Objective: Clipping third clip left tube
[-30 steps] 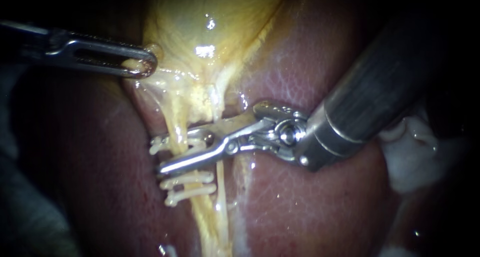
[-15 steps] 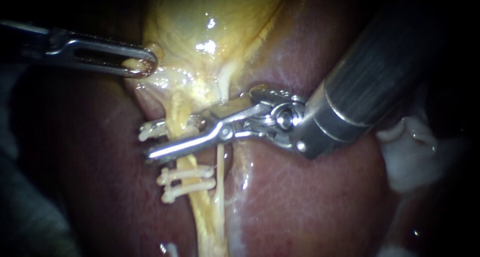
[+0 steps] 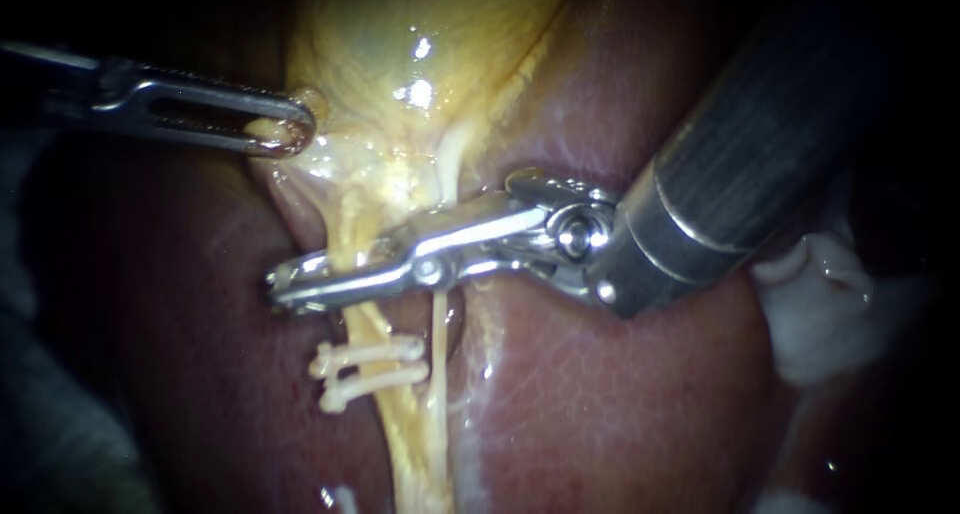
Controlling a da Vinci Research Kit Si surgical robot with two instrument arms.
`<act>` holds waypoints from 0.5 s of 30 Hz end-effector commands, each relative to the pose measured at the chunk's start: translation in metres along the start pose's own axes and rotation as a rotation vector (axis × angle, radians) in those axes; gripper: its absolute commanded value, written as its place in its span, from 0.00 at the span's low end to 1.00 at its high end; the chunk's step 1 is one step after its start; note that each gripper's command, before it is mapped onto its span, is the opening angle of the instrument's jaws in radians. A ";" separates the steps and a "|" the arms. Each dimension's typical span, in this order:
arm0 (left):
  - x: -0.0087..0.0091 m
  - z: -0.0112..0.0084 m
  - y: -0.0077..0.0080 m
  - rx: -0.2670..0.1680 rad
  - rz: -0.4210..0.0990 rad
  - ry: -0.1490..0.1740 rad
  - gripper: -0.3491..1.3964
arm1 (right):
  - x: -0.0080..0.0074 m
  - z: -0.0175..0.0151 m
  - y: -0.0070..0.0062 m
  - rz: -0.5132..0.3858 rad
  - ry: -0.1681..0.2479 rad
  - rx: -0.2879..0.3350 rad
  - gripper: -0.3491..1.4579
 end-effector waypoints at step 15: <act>0.0000 0.0000 0.0000 0.000 0.000 0.000 0.00 | -0.0004 -0.0004 -0.0002 0.019 -0.004 0.002 0.00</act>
